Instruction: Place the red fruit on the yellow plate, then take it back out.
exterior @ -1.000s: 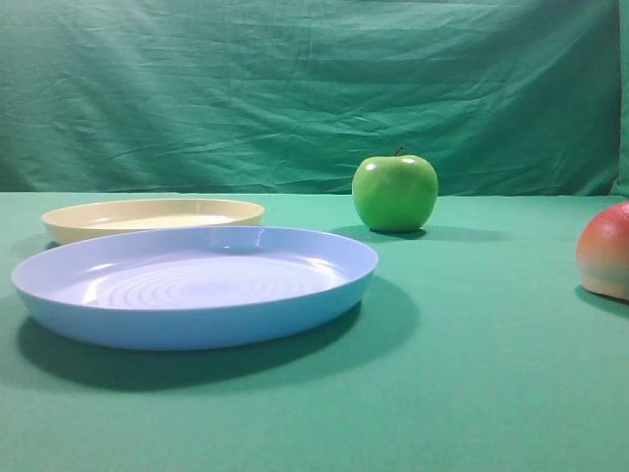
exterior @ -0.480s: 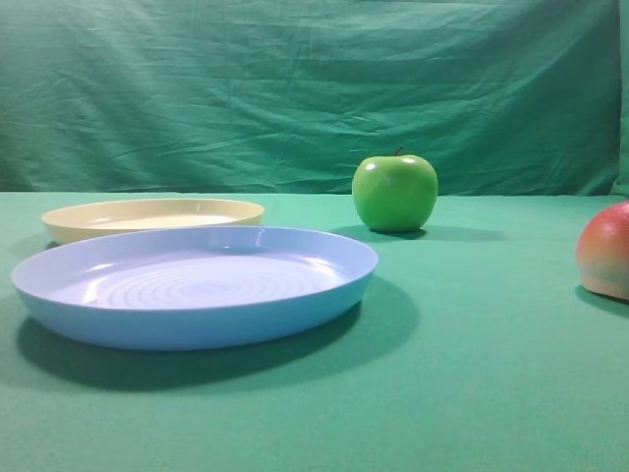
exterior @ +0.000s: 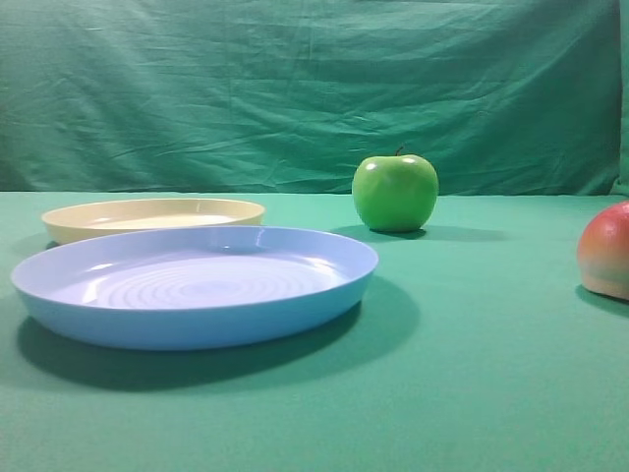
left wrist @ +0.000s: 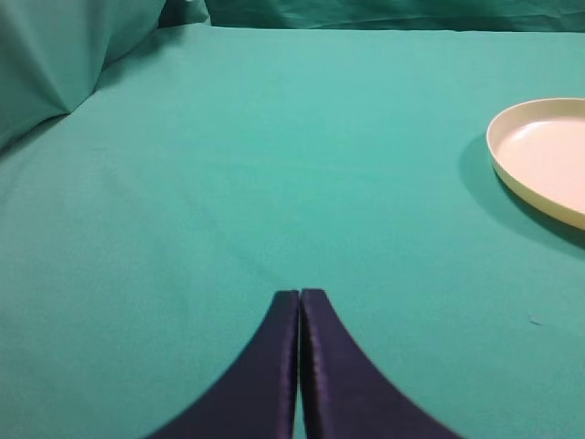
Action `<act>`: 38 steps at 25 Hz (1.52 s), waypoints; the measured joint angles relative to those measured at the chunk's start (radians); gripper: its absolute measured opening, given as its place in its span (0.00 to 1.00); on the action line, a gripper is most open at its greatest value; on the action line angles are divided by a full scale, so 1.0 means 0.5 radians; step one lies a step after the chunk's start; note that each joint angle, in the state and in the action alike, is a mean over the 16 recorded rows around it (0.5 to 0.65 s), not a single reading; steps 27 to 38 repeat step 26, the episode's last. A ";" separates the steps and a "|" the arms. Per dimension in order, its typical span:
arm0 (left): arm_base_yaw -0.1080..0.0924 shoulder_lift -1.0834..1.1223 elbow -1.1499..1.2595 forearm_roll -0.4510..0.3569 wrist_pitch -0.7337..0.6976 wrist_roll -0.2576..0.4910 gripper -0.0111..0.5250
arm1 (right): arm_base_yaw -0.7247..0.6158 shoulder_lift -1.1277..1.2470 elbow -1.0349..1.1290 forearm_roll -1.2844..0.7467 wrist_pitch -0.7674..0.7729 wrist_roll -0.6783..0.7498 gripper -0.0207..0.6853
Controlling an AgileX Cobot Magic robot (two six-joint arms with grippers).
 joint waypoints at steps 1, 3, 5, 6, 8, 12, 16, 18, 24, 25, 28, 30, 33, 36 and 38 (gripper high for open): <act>0.000 0.000 0.000 0.000 0.000 0.000 0.02 | 0.000 0.000 0.000 0.000 0.009 0.000 0.03; 0.000 0.000 0.000 0.000 0.000 0.000 0.02 | 0.000 0.000 0.000 0.001 0.026 0.001 0.03; 0.000 0.000 0.000 0.000 0.000 0.000 0.02 | 0.000 0.000 0.000 0.001 0.039 0.001 0.03; 0.000 0.000 0.000 0.000 0.000 0.000 0.02 | 0.000 0.000 0.000 0.001 0.044 0.001 0.03; 0.000 0.000 0.000 0.000 0.000 0.000 0.02 | 0.000 0.000 0.000 0.001 0.046 0.001 0.03; 0.000 0.000 0.000 0.000 0.000 0.000 0.02 | 0.000 0.000 0.000 0.001 0.047 0.001 0.03; 0.000 0.000 0.000 0.000 0.000 0.000 0.02 | 0.000 0.000 0.000 0.001 0.047 0.001 0.03; 0.000 0.000 0.000 0.000 0.000 0.000 0.02 | 0.000 0.000 0.000 0.001 0.047 0.001 0.03; 0.000 0.000 0.000 0.000 0.000 0.000 0.02 | 0.000 0.000 0.000 0.001 0.047 0.001 0.03; 0.000 0.000 0.000 0.000 0.000 0.000 0.02 | 0.000 0.000 0.000 0.001 0.047 0.001 0.03; 0.000 0.000 0.000 0.000 0.000 0.000 0.02 | 0.000 0.000 0.000 0.001 0.047 0.001 0.03; 0.000 0.000 0.000 0.000 0.000 0.000 0.02 | 0.000 0.000 0.000 0.001 0.047 0.001 0.03; 0.000 0.000 0.000 0.000 0.000 0.000 0.02 | 0.000 0.000 0.000 0.001 0.047 0.001 0.03; 0.000 0.000 0.000 0.000 0.000 0.000 0.02 | 0.000 0.000 0.000 0.001 0.047 0.001 0.03; 0.000 0.000 0.000 0.000 0.000 0.000 0.02 | 0.000 0.000 0.000 0.001 0.047 0.001 0.03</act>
